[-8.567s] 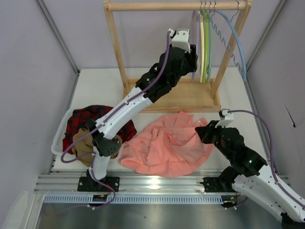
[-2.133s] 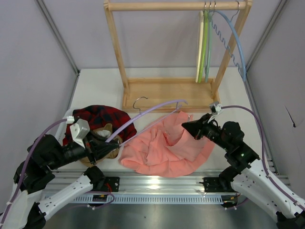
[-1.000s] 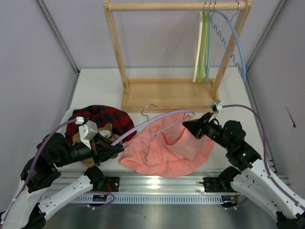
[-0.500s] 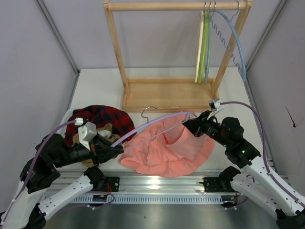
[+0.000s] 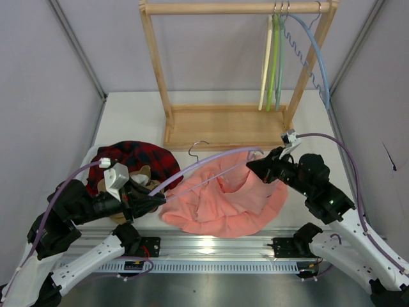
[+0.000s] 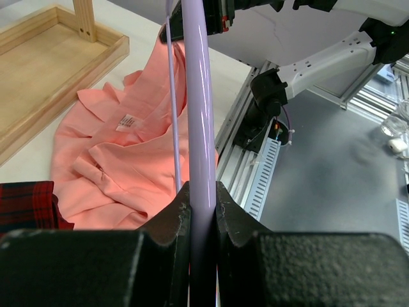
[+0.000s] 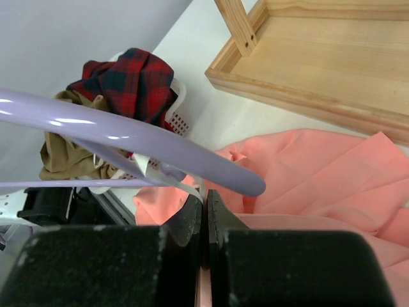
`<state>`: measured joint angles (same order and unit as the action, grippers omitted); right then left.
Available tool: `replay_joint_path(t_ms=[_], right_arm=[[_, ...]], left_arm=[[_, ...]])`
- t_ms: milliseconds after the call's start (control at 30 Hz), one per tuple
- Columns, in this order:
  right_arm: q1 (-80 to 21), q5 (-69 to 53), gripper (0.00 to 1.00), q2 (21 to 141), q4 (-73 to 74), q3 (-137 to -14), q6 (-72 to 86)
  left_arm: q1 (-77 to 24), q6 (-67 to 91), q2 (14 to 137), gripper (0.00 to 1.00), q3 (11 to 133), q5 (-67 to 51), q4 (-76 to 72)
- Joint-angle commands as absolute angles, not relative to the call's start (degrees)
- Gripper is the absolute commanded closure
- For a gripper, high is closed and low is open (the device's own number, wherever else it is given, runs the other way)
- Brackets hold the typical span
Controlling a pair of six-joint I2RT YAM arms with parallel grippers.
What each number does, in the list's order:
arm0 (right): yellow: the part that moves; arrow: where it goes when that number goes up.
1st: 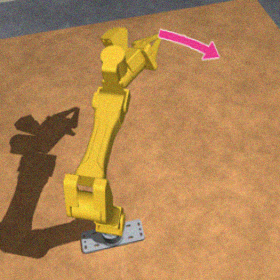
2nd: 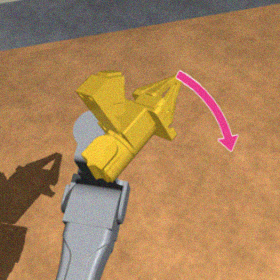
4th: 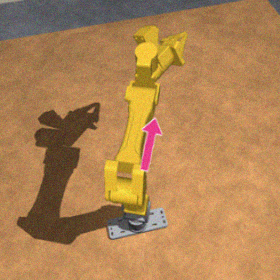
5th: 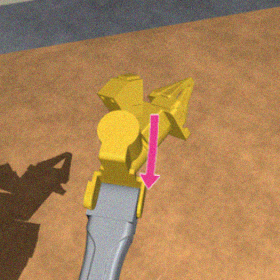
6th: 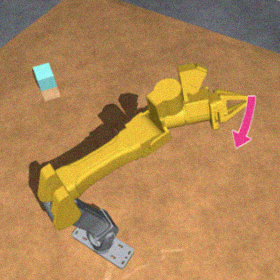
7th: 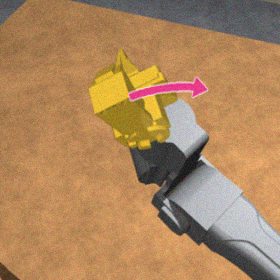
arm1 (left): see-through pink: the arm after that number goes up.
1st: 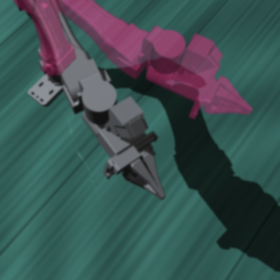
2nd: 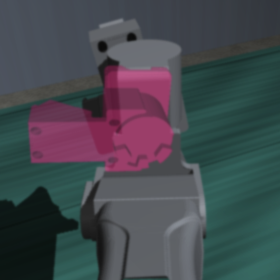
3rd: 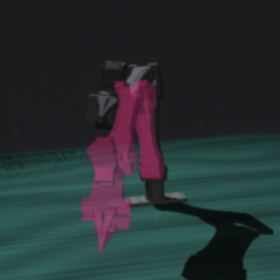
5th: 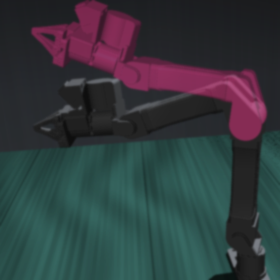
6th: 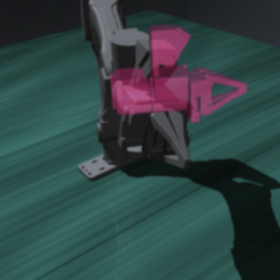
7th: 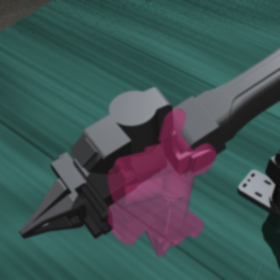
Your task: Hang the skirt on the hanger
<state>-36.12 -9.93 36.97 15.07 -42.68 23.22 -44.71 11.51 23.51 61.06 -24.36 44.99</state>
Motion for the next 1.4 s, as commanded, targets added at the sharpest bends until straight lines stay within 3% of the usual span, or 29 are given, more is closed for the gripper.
replay_joint_path(t_ms=[0,1367], right_arm=[[-36.0,-10.8,1.0,37.8,15.6,-46.1,22.2],[-36.2,-11.2,1.0,40.3,24.4,-52.5,18.5]], left_arm=[[-44.6,11.1,23.4,1.0,61.6,-25.0,40.3],[-44.6,10.2,23.3,1.0,59.7,-28.9,38.0]])
